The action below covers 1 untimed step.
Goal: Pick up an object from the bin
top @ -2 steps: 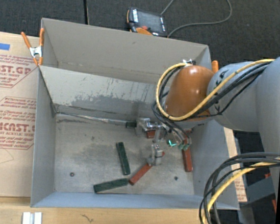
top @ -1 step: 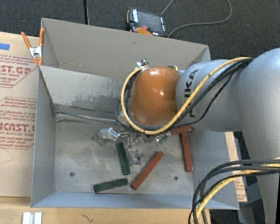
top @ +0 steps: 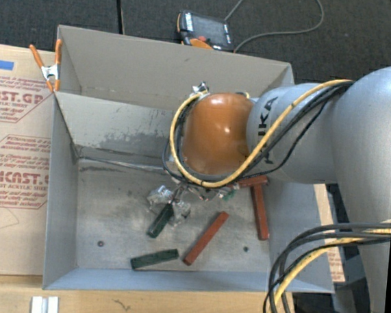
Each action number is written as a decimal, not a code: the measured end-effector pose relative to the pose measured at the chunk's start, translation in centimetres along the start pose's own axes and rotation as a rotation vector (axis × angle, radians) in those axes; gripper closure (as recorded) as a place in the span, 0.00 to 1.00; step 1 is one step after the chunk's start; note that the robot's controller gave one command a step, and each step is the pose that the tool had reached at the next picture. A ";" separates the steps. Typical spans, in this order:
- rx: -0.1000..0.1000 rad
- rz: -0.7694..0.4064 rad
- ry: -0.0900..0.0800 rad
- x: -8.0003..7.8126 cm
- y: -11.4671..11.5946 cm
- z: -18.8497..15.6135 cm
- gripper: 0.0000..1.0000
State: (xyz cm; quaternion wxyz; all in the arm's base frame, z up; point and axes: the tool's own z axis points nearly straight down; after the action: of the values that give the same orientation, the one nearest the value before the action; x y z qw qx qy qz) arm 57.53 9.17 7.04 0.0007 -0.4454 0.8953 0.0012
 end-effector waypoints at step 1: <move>0.009 -0.077 -0.006 -0.1 -2.1 -11.0 1.00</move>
Offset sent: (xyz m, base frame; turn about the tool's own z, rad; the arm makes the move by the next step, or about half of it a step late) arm 0.0151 -0.0124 0.1051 -0.0786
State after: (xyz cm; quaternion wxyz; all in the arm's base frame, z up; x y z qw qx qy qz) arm 59.29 8.00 18.05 0.0054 -0.4793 0.8776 -0.0015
